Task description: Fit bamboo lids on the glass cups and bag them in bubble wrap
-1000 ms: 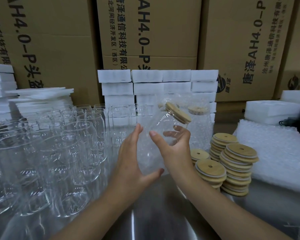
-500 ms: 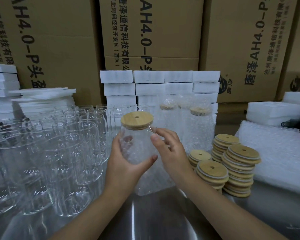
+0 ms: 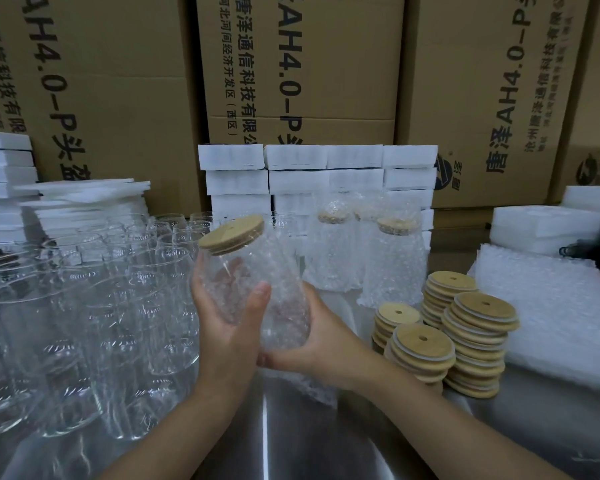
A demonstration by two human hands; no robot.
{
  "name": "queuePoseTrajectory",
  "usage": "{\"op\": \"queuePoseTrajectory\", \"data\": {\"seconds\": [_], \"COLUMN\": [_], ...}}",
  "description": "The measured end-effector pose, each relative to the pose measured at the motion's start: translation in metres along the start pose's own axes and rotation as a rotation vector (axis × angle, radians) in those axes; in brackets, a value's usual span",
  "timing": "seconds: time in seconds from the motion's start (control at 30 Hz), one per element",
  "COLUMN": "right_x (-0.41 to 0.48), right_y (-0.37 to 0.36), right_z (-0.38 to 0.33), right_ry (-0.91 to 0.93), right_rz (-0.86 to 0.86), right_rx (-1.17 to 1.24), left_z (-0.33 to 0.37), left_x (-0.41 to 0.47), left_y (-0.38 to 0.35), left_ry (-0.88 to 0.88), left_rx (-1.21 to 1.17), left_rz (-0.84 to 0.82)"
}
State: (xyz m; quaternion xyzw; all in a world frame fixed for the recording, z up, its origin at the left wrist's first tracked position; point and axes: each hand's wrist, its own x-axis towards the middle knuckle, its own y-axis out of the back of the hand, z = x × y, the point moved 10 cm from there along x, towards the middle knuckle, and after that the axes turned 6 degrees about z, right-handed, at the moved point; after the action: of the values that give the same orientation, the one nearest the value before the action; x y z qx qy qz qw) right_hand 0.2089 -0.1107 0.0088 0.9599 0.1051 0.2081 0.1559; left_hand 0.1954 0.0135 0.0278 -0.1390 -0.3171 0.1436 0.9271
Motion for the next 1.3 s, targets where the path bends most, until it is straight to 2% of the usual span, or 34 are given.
{"op": "queuePoseTrajectory", "data": {"seconds": [0.17, 0.4, 0.6, 0.83, 1.03, 1.2, 1.3], "right_x": [0.002, 0.005, 0.004, 0.003, 0.003, 0.002, 0.000], "right_y": [0.016, 0.032, 0.028, 0.042, 0.055, 0.052, 0.059], "right_z": [-0.005, -0.005, -0.014, -0.016, -0.010, -0.017, -0.017], "right_ry": [0.051, 0.039, 0.089, 0.096, 0.030, 0.123, 0.118], "right_rz": [0.153, 0.265, 0.222, 0.304, 0.401, 0.377, 0.448], "right_rx": [0.110, 0.261, 0.277, 0.331, 0.229, 0.278, 0.170], "left_z": [0.001, -0.019, -0.014, -0.014, -0.024, -0.034, -0.032], "left_x": [-0.002, -0.012, -0.012, -0.014, -0.013, -0.016, -0.016], "left_y": [-0.016, -0.034, -0.029, -0.033, -0.033, -0.036, -0.035], "left_ry": [-0.067, 0.051, 0.018, -0.031, -0.007, 0.004, -0.004], "left_rx": [0.073, 0.224, 0.327, 0.354, 0.470, 0.514, 0.515], "left_rz": [-0.174, -0.370, -0.341, -0.395, -0.397, -0.441, -0.430]}}
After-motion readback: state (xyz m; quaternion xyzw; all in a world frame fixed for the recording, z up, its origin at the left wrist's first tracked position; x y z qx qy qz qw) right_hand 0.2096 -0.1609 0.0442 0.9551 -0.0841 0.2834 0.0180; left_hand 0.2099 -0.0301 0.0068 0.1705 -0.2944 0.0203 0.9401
